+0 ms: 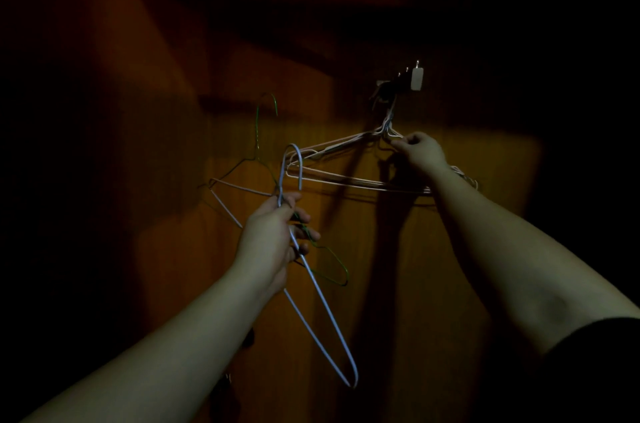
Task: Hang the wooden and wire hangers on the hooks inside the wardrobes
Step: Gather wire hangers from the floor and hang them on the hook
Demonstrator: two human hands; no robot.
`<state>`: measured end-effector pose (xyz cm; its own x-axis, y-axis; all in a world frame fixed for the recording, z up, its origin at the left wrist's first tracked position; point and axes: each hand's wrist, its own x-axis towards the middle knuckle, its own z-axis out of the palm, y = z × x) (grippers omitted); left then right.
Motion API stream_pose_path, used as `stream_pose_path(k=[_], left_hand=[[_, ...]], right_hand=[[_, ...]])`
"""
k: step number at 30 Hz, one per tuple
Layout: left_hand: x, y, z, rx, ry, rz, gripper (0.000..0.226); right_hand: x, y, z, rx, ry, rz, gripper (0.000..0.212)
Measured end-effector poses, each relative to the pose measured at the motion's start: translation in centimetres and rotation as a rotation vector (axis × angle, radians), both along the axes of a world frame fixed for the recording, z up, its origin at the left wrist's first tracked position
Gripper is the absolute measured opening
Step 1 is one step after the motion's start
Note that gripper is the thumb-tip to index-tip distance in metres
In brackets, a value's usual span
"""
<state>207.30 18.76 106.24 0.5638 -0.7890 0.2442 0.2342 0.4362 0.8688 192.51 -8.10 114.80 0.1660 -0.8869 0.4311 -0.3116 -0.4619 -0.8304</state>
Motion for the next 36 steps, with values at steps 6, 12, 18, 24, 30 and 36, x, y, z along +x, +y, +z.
stream_pose_path(k=[6, 12, 18, 24, 30, 36], left_hand=[[0.2, 0.0, -0.2, 0.004, -0.01, 0.002, 0.018], [0.5, 0.1, -0.5, 0.029, -0.021, -0.003, 0.018], [0.7, 0.4, -0.7, 0.037, -0.012, -0.013, 0.018], [1.2, 0.9, -1.2, 0.062, -0.027, -0.044, 0.018], [1.6, 2.3, -1.9, 0.117, -0.055, -0.088, 0.018], [2.8, 5.2, -4.7, 0.2, -0.049, -0.154, 0.019]], right_hand=[[0.6, -1.0, 0.2, -0.094, 0.155, -0.189, 0.024], [0.6, -1.6, 0.2, -0.103, 0.199, -0.233, 0.034], [0.6, -1.2, 0.6, -0.1, 0.238, -0.279, 0.038], [0.4, -0.7, 0.6, -0.081, 0.236, -0.272, 0.046], [0.2, 0.1, 0.3, -0.038, 0.202, -0.28, 0.061], [1.8, 6.7, -4.2, -0.19, 0.117, -0.095, 0.026]])
